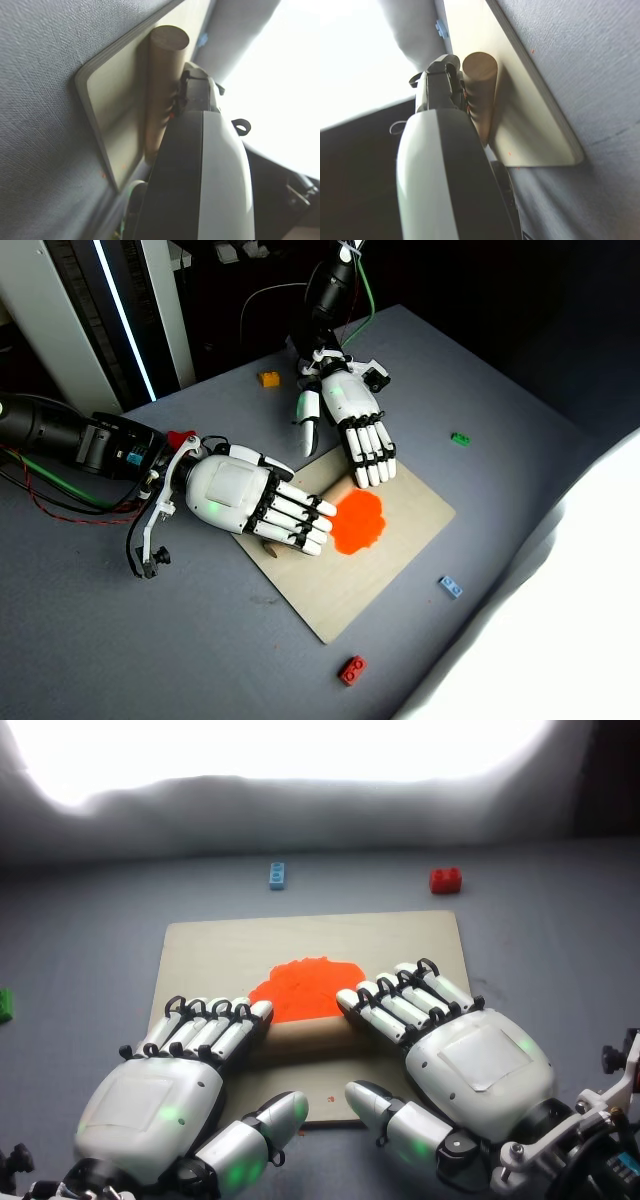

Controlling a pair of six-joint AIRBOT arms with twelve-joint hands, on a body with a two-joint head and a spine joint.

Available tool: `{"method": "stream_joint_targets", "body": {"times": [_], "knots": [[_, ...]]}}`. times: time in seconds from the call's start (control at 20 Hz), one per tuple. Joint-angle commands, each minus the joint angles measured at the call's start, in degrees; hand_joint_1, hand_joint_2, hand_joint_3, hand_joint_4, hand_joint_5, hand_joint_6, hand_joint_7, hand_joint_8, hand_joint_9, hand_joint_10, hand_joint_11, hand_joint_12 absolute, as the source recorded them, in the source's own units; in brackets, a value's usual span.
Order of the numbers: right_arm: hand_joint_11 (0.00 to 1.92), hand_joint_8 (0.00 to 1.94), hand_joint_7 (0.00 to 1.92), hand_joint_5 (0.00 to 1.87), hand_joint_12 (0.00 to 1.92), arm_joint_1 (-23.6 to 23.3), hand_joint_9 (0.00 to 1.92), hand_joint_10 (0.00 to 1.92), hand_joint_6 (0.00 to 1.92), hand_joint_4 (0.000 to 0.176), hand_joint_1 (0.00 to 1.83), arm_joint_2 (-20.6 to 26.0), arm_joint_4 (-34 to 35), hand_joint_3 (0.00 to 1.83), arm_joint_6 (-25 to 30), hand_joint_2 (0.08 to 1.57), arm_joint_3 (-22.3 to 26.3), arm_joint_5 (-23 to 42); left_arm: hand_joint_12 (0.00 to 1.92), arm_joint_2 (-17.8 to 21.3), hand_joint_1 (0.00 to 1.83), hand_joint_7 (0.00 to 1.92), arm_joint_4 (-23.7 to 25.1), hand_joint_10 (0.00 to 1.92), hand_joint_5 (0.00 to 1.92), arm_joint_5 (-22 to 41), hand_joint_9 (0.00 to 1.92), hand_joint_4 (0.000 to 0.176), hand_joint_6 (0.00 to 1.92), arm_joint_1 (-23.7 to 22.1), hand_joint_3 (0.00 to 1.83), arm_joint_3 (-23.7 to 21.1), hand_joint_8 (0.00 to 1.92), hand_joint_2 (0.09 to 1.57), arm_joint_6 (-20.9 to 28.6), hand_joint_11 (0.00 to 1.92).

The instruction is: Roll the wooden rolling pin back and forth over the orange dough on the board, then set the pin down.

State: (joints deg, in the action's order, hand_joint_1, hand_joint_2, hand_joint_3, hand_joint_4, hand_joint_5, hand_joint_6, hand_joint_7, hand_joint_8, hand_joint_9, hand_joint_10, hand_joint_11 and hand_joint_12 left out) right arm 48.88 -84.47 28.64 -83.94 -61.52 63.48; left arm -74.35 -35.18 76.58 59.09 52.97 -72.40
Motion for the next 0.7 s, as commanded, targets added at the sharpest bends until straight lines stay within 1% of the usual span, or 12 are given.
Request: {"method": "stream_joint_targets", "body": {"times": [0.0, 0.05, 0.15, 0.45, 0.65], "knots": [[0.0, 0.0, 0.24, 0.21, 0.31, 0.23, 0.19, 0.01, 0.01, 0.0, 0.0, 0.13, -2.96, 0.0, -0.17, 1.4, 0.34, 4.33, 0.27, -0.03, 0.0, 0.22, 2.49, 0.0, 0.24, 2.29, 0.16, 0.0, 0.0, 0.37, 0.0, -0.22, 0.0, 1.35, -0.23, 0.0], [0.0, 0.0, 0.23, 0.2, 0.3, 0.33, 0.18, 0.01, 0.0, 0.0, 0.0, 0.16, -2.97, 0.0, -0.17, 1.4, 0.4, 4.34, 0.35, -0.03, 0.0, 0.24, 2.58, 0.01, 0.26, 2.34, 0.18, 0.0, 0.01, 0.4, 0.0, -0.22, 0.01, 1.35, -0.23, 0.0], [0.0, 0.0, 0.24, 0.22, 0.32, 0.6, 0.18, 0.01, 0.01, 0.0, 0.0, 0.29, -3.31, 0.0, -0.2, 1.4, 0.71, 4.43, 0.39, 0.05, 0.0, 0.24, 3.06, 0.01, 0.27, 2.42, 0.19, 0.0, 0.01, 0.43, 0.0, -0.25, 0.0, 1.36, -0.23, 0.0], [0.0, 0.0, 0.24, 0.22, 0.32, 0.82, 0.18, 0.01, 0.01, 0.0, 0.0, 0.49, -3.47, 0.0, -0.3, 1.4, 1.42, 4.57, 0.39, 0.74, 0.0, 0.24, 3.45, 0.01, 0.27, 3.14, 0.19, 0.0, 0.01, 1.25, 0.0, -2.02, 0.0, 1.36, -0.54, 0.0], [0.0, 0.0, 0.24, 0.22, 0.32, 1.17, 0.18, 0.01, 0.01, 0.0, 0.0, 0.67, -3.51, 0.0, -0.43, 1.4, 1.72, 4.62, 0.39, 0.84, 0.0, 0.24, 3.44, 0.01, 0.27, 3.37, 0.19, 0.0, 0.01, 1.41, 0.0, -2.32, 0.0, 1.36, -0.54, 0.0]]}}
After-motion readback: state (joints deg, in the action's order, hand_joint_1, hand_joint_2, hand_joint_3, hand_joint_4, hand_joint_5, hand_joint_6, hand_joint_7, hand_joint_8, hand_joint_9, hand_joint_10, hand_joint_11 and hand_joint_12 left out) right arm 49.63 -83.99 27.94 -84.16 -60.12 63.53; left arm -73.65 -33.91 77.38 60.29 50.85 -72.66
